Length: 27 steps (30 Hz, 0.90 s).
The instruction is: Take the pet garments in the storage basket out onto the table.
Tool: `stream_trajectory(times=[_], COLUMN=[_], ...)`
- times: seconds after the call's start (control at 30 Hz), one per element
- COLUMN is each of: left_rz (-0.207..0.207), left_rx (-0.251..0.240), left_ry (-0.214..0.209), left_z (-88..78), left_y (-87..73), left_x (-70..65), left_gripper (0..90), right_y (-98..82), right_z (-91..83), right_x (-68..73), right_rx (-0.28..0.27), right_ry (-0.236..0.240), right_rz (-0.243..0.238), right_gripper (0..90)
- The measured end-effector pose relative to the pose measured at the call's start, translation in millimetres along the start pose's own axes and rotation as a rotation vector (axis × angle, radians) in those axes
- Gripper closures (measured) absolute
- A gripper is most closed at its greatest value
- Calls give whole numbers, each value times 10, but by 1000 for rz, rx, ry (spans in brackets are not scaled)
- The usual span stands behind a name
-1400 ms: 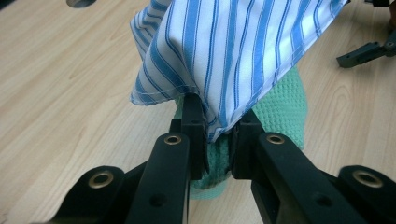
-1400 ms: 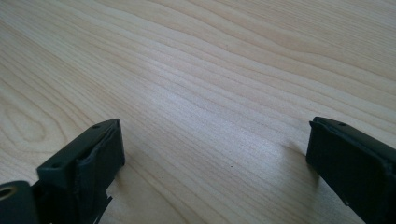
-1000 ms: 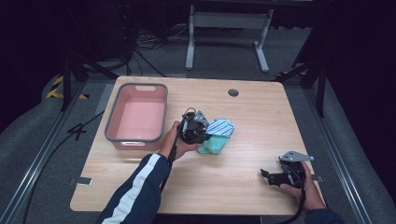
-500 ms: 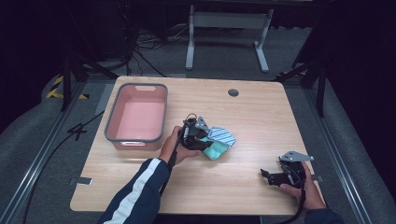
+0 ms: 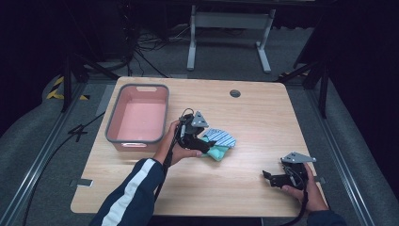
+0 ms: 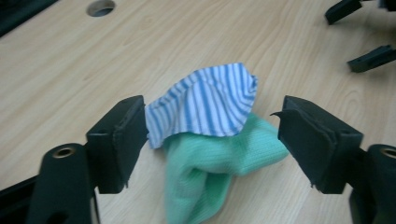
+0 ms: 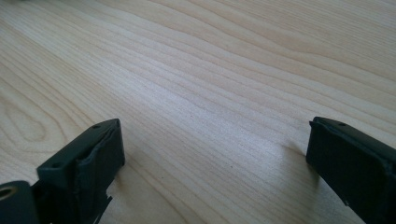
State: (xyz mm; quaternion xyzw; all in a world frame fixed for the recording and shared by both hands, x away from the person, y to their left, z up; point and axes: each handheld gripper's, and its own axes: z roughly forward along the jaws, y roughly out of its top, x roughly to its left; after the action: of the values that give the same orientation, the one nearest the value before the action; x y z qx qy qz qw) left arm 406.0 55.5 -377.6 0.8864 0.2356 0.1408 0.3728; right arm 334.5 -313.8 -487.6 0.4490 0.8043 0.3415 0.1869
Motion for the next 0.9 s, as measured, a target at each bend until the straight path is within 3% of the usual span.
stream_trajectory(times=[0.1,0.2,0.43,0.9], left_rz=[21,56,99,132], left_rx=[-3,20,59,120], left_ry=[-6,27,49,115], left_z=[-79,-171,-298,-724], left_y=[-12,-38,-120,-598], left_x=[-6,-25,-49,-96], left_gripper=[205,214,212,201], right_y=[0,4,16,34], right_z=[0,3,17,34], right_x=[0,0,-4,3], right_rx=[0,0,1,0], right_ry=[0,3,14,16], right_rz=[-1,0,-13,-14], right_gripper=[45,45,44,44])
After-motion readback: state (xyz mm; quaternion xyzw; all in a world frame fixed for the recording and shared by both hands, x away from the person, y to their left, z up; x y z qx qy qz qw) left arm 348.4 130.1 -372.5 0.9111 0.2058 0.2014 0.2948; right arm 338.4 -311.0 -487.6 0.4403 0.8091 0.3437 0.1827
